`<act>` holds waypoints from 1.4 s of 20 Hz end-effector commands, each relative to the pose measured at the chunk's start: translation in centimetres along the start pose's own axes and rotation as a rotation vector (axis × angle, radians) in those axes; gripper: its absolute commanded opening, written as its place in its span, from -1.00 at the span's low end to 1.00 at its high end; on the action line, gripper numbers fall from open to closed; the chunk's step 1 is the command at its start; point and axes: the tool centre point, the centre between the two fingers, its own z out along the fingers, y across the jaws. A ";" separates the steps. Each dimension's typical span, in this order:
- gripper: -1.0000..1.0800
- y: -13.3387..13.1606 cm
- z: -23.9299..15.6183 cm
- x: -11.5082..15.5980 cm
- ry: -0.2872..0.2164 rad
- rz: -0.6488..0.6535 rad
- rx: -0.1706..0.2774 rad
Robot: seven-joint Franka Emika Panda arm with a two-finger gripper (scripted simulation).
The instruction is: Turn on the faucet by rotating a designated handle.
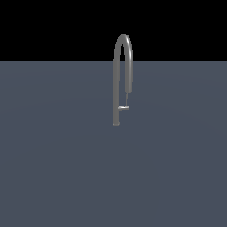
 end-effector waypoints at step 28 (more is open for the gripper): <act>-1.00 2.3 -16.5 -2.6 0.332 0.052 0.336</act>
